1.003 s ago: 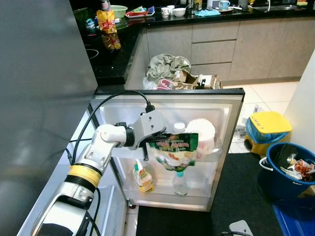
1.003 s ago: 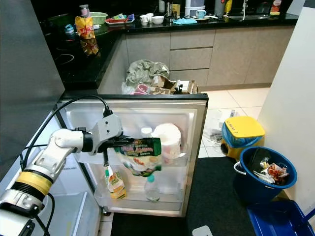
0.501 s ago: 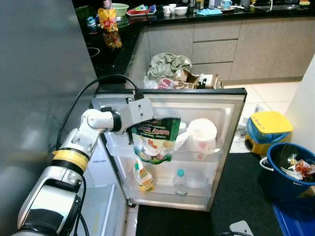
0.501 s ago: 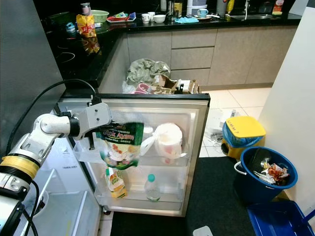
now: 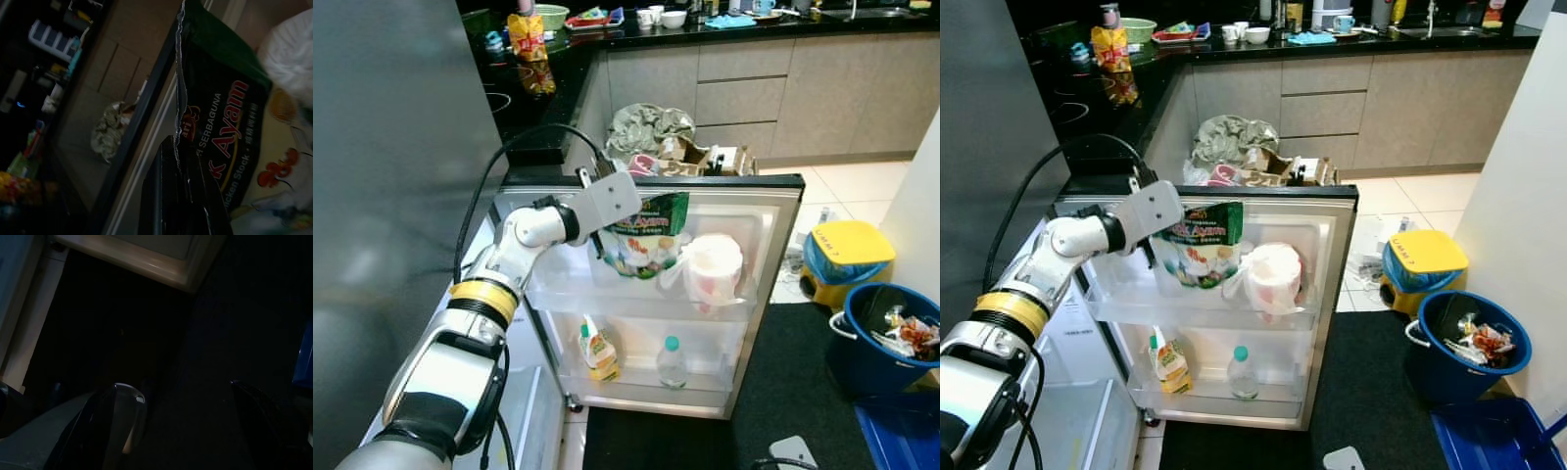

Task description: Restocking fridge

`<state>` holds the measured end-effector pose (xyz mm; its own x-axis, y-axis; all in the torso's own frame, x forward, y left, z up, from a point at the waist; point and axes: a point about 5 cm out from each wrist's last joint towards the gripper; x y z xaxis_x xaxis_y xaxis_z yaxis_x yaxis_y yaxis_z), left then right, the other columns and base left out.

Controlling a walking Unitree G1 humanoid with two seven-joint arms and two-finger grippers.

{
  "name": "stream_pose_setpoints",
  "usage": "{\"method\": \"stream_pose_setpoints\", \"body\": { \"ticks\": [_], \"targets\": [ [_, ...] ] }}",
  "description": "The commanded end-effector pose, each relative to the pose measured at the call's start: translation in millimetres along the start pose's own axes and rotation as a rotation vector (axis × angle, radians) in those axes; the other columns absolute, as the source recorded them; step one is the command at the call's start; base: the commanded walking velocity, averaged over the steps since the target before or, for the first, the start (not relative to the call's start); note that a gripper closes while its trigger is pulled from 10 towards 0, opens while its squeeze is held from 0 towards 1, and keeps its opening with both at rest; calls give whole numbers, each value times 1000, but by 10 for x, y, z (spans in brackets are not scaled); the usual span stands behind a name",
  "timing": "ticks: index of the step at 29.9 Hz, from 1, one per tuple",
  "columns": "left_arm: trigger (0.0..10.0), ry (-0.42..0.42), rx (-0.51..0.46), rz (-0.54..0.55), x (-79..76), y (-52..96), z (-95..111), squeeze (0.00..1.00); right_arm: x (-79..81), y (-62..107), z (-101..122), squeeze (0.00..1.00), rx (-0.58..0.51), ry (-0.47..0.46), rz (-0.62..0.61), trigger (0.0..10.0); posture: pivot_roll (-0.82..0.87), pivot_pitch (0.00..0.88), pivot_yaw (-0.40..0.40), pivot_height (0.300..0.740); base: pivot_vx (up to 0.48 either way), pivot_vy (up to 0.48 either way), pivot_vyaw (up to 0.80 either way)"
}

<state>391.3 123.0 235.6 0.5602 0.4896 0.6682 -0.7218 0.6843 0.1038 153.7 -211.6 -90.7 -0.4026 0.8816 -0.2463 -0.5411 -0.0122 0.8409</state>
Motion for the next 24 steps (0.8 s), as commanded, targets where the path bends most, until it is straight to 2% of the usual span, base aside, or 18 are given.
{"method": "stream_pose_setpoints", "body": {
  "ticks": [1,3,9,10,11,20,24],
  "targets": [
    [10000,-38,-39,9,-6,-57,85,0,43,-13,51,0,-22,-8,2,10000,-72,18,62,740,0,0,0],
    [10000,-66,-19,-6,-82,-89,40,0,60,-18,76,0,-34,-13,0,10000,-79,21,74,740,0,0,0],
    [10000,-92,1,-12,-125,-97,-12,0,68,-19,84,0,-40,-16,-2,10000,-81,24,76,740,0,0,0],
    [10000,-115,34,0,-152,-85,-98,0,68,-14,69,0,-40,-15,-2,10000,-81,24,76,740,0,0,0],
    [10000,-115,34,0,-152,-85,-98,0,68,-14,69,0,-40,-15,-2,10000,-81,24,76,740,0,0,0],
    [10000,-142,154,129,-129,29,-395,0,41,-15,86,0,-48,2,-5,10000,-76,29,61,740,0,0,0],
    [10000,-131,149,156,-122,39,-412,0,52,-27,133,0,-58,6,-5,10000,-76,29,61,740,0,0,0]
  ]
}}
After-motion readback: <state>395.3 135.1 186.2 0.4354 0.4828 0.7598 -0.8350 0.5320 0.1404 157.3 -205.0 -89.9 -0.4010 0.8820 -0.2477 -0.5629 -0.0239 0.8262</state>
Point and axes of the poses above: a point about 5 cm out from each wrist's last joint towards the gripper, its own y axis pointing back from the gripper into the wrist, its own z axis along the axis of the wrist's last joint, x = y × z, and after that the axes turned 13 degrees about y, right-handed
